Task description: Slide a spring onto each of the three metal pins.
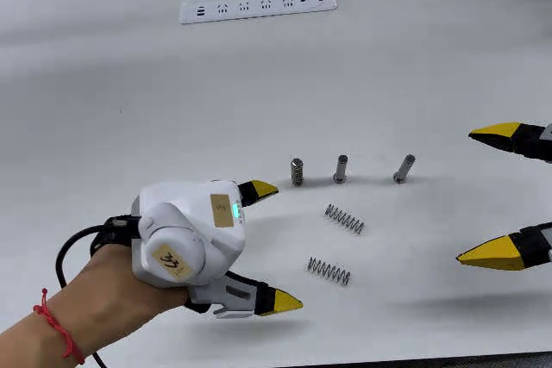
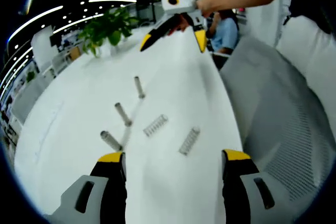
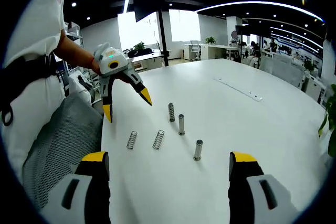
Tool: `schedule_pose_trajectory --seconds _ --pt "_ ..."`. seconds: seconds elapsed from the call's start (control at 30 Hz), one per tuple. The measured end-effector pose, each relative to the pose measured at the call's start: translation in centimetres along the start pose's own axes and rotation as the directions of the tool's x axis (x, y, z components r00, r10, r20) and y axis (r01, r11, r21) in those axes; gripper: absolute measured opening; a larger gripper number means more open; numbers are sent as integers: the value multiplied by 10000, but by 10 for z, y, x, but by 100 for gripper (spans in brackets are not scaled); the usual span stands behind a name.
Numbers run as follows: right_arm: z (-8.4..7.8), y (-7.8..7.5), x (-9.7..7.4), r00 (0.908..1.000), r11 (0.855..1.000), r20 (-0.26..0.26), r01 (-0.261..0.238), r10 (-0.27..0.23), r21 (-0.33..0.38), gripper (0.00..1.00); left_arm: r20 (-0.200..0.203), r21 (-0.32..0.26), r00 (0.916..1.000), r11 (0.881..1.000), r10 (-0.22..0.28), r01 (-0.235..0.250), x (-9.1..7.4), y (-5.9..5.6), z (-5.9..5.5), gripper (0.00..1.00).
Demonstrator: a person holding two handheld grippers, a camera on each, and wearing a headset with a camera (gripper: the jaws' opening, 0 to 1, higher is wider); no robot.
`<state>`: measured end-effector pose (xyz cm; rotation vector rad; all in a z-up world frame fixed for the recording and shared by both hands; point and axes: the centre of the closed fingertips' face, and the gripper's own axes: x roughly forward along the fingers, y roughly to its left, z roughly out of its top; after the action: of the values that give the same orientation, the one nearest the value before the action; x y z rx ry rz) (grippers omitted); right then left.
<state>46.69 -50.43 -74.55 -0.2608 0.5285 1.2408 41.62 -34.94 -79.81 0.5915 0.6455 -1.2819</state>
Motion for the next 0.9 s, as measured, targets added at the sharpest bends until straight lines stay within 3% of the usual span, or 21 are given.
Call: schedule_pose_trajectory --seconds 0.17,0.3,0.43,0.6,0.9 --pt "-8 -3 -4 9999 9999 2 107 -107 0 97 -522 593 9979 9974 -385 416 14 -3 -1 63" --pt "-10 -5 -7 9999 9999 33 137 -137 -73 97 -912 1128 9934 9904 -701 803 24 -7 -2 49" --pt "-15 -3 -7 10000 9998 -15 89 -89 -174 97 -1315 1524 9868 9817 -940 1139 32 -10 -6 41" --pt "-18 -5 -8 9998 9998 39 181 -180 -123 96 -1530 1781 9823 9747 -1081 1350 37 -10 -7 30" --pt "-19 -7 -12 9992 9993 112 379 -379 -42 95 -1917 2177 9716 9593 -1389 1800 47 -12 -10 20"
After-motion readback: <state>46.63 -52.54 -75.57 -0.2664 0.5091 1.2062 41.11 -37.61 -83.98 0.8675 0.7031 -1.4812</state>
